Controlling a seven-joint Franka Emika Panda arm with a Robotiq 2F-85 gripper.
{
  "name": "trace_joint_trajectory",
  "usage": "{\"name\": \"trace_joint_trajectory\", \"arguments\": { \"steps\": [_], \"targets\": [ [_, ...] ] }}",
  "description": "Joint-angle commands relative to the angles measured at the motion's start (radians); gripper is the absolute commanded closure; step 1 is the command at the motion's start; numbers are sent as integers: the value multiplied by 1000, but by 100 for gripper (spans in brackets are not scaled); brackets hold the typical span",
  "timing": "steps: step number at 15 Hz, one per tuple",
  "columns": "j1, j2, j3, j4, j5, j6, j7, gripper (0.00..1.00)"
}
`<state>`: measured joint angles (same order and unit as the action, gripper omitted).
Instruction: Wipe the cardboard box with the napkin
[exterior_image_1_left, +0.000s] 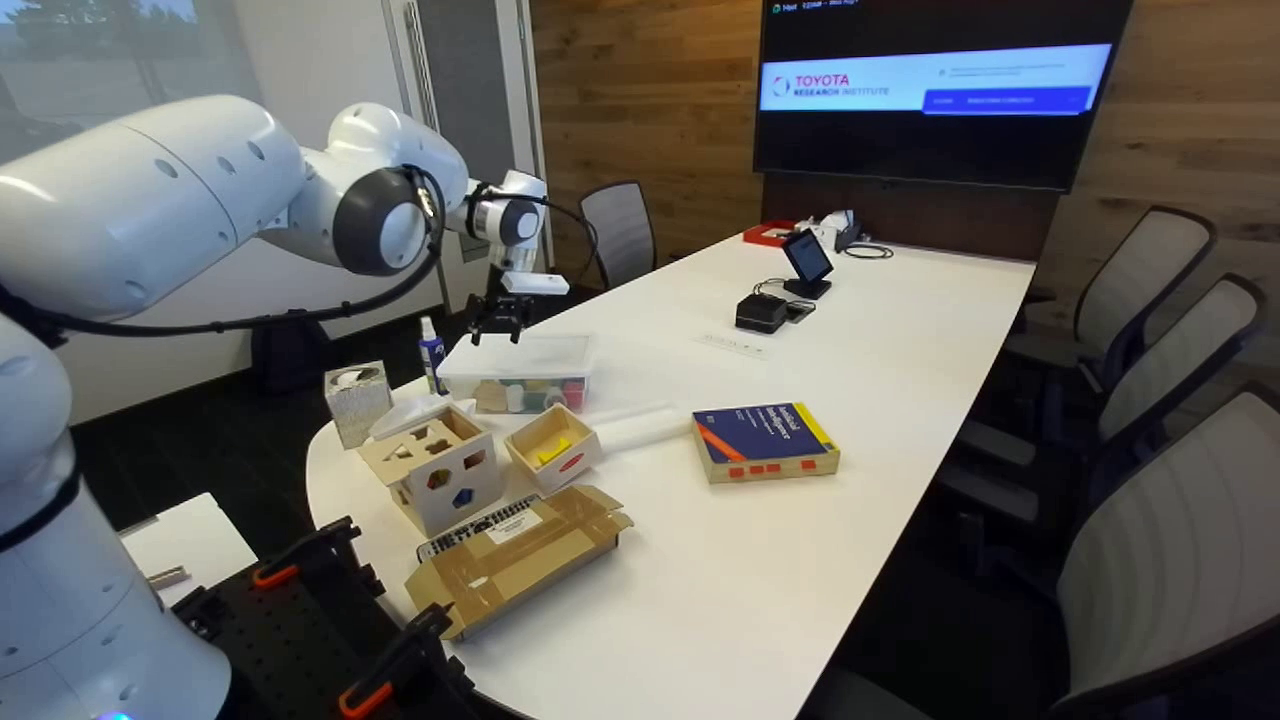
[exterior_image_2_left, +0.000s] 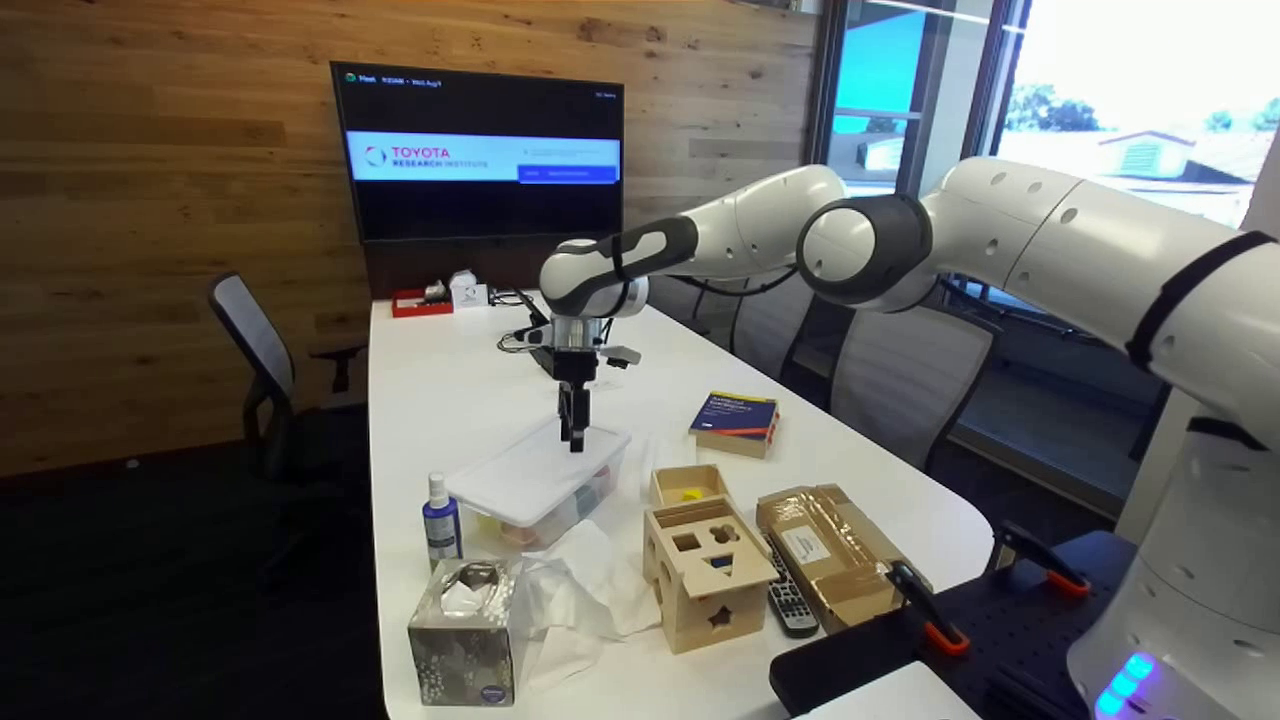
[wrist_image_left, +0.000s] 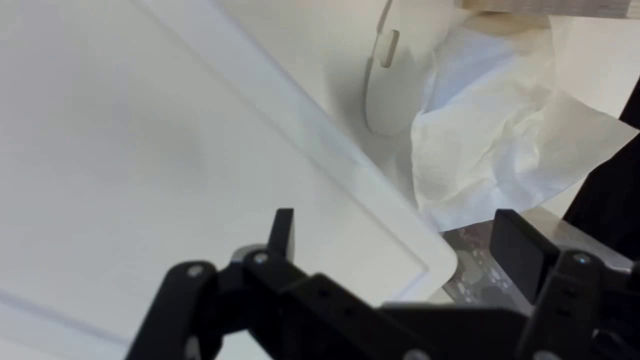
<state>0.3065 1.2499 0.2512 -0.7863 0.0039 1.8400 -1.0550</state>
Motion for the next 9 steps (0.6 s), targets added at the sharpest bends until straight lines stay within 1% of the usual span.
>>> {"name": "trace_joint_trajectory", "arguments": {
  "steps": [1, 5, 9],
  "targets": [
    [-9, -122, -58, -138, -15, 113, 150, 0],
    [-16, -245, -125, -295, -13, 263, 325, 0],
    [1, -370, -215, -444, -21, 342, 514, 0]
  ]
}}
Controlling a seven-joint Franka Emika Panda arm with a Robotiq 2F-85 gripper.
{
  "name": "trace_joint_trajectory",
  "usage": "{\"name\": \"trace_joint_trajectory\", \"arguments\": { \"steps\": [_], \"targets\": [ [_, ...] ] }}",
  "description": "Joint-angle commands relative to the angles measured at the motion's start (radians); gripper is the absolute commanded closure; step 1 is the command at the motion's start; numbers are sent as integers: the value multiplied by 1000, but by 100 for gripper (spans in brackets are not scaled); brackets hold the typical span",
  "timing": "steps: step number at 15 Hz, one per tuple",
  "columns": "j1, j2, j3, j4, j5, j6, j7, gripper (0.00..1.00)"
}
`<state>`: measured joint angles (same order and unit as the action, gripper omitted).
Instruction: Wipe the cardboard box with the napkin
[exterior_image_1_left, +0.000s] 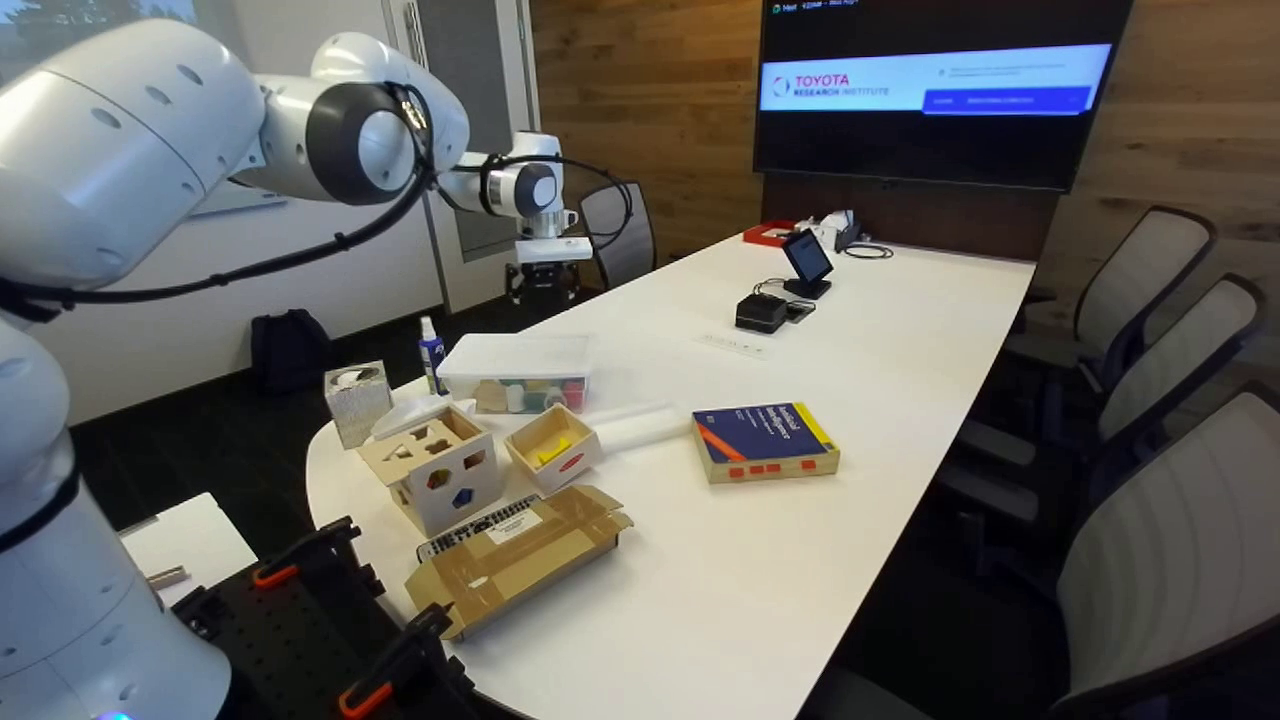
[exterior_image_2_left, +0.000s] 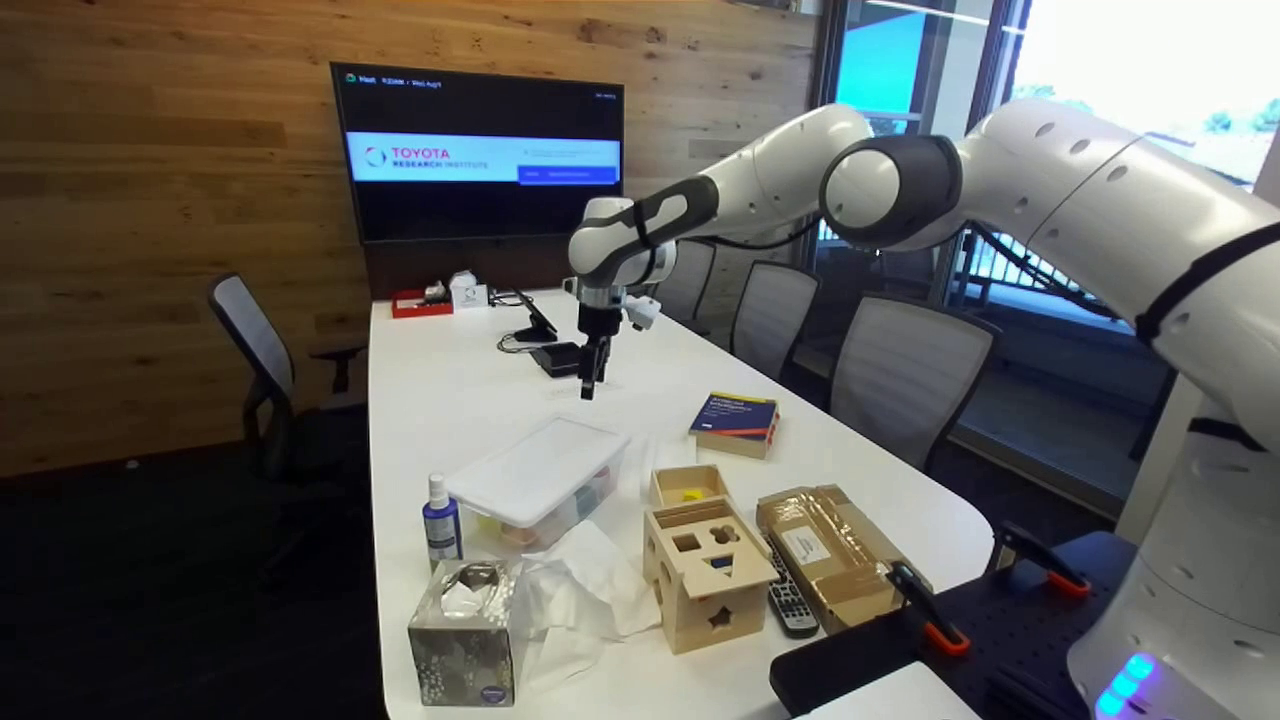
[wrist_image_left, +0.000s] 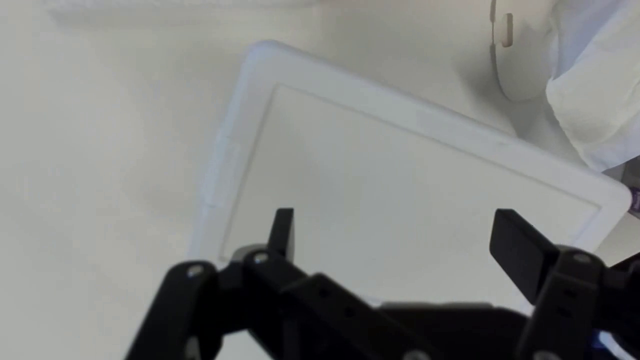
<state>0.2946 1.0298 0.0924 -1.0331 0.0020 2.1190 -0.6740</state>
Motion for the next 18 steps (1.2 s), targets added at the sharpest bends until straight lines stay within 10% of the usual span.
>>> {"name": "trace_joint_trajectory", "arguments": {
  "steps": [1, 13, 18],
  "targets": [
    [20, -180, -79, -235, -21, 74, 181, 0],
    [15, -523, -123, -724, -220, 24, 900, 0],
    [-35, -599, -85, -870, -188, 57, 928, 0]
  ]
}}
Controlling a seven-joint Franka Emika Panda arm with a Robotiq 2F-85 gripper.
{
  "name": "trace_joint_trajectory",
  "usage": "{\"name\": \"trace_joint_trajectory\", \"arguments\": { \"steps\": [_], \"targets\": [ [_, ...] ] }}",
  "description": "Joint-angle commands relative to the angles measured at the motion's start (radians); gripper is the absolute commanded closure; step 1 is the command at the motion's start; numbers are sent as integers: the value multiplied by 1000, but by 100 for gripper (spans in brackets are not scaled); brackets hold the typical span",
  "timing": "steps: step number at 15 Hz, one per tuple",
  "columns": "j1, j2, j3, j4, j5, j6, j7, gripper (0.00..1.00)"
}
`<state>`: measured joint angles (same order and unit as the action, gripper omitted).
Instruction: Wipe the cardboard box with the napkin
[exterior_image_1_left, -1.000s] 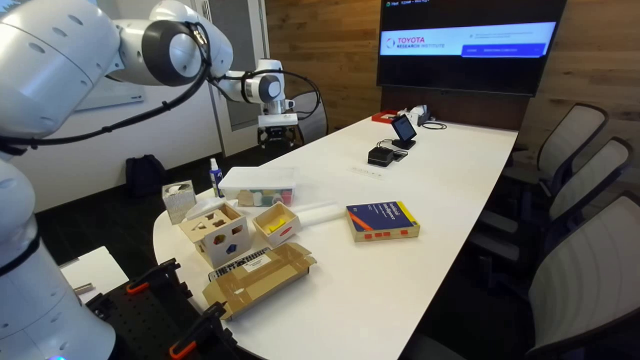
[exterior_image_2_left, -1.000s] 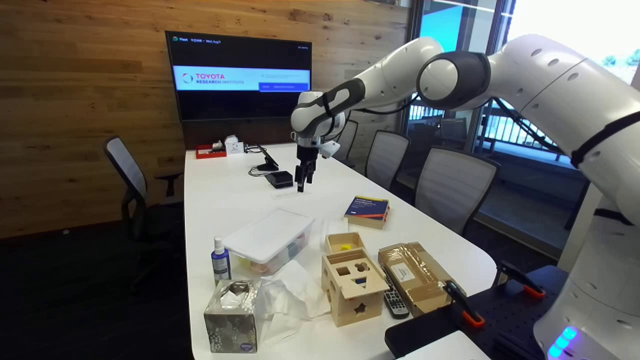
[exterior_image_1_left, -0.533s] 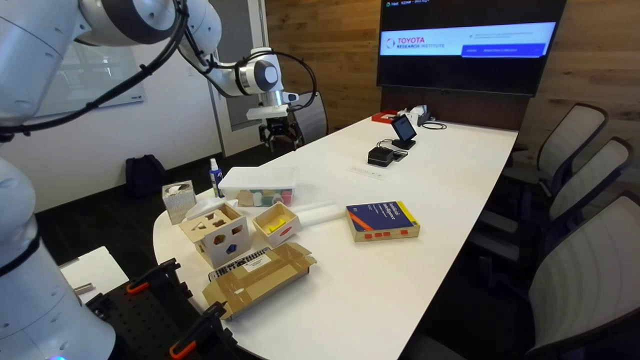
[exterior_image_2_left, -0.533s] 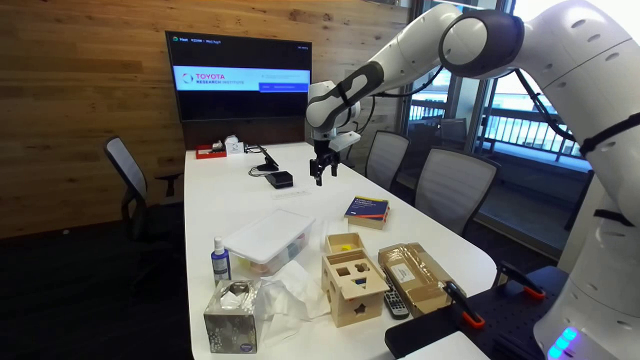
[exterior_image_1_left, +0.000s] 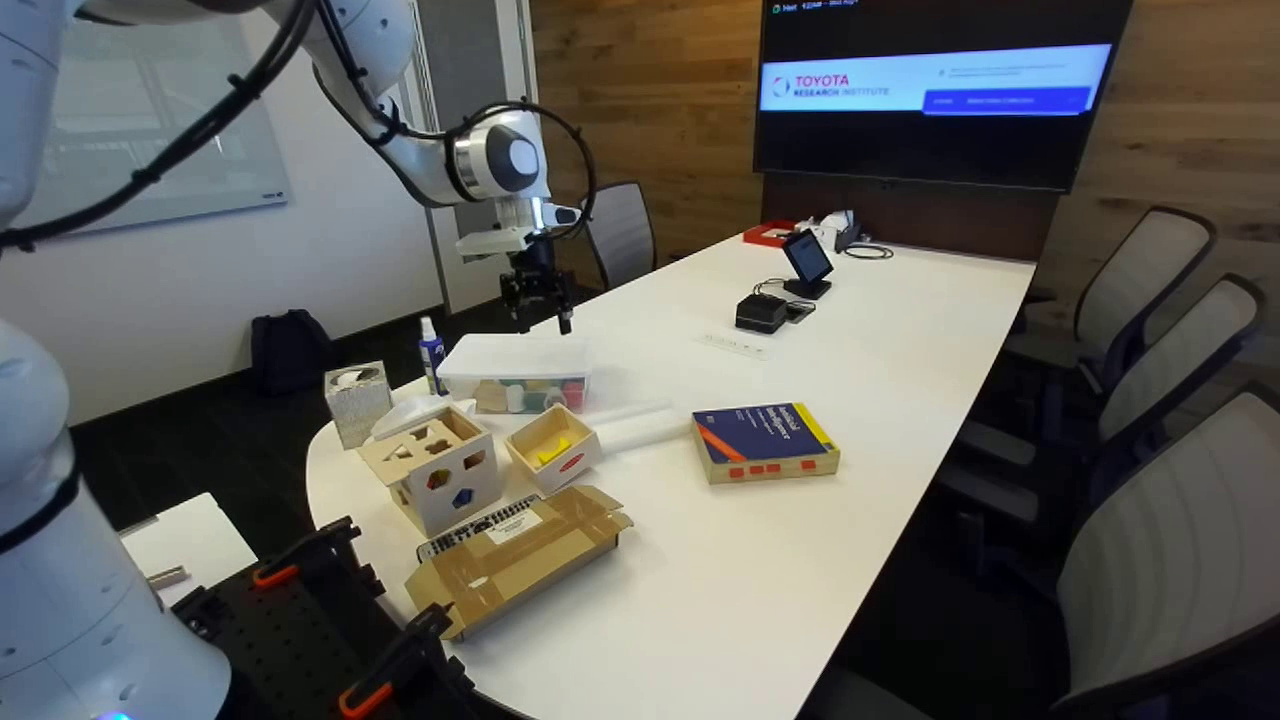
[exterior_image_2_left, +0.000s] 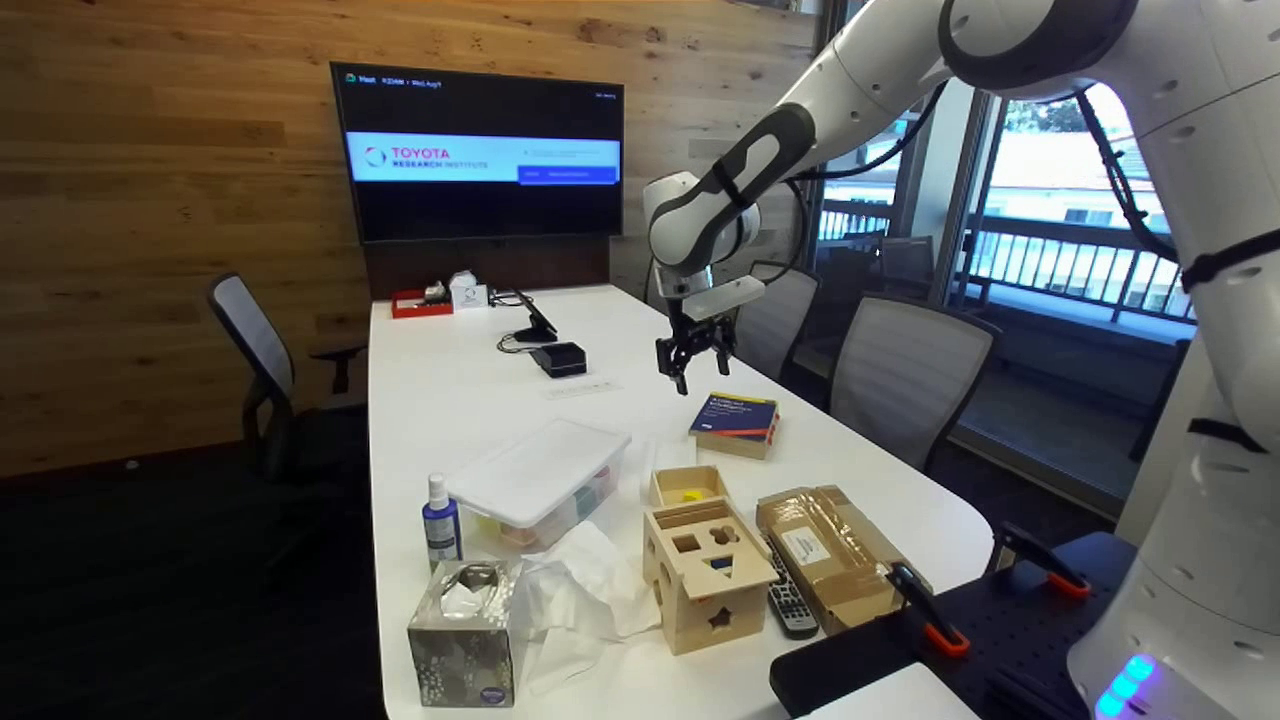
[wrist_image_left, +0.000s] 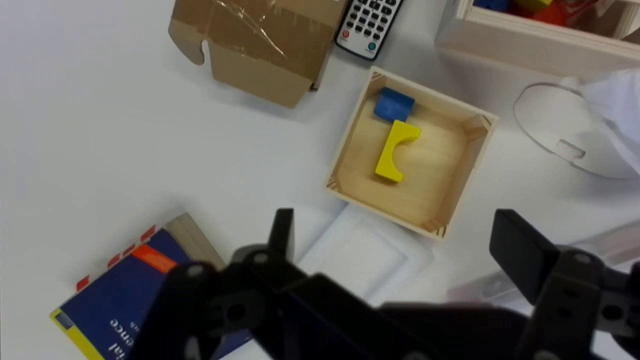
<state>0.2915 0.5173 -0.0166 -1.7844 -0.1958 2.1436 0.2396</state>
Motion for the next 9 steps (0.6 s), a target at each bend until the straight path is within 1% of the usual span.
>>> {"name": "trace_joint_trajectory", "arguments": {
  "steps": [1, 6, 9],
  "targets": [
    [-43, -100, 29, -144, 15, 46, 11, 0],
    [-88, -158, 48, -260, 35, 149, -12, 0],
    [-103, -175, 54, -305, 44, 197, -19, 0]
  ]
}}
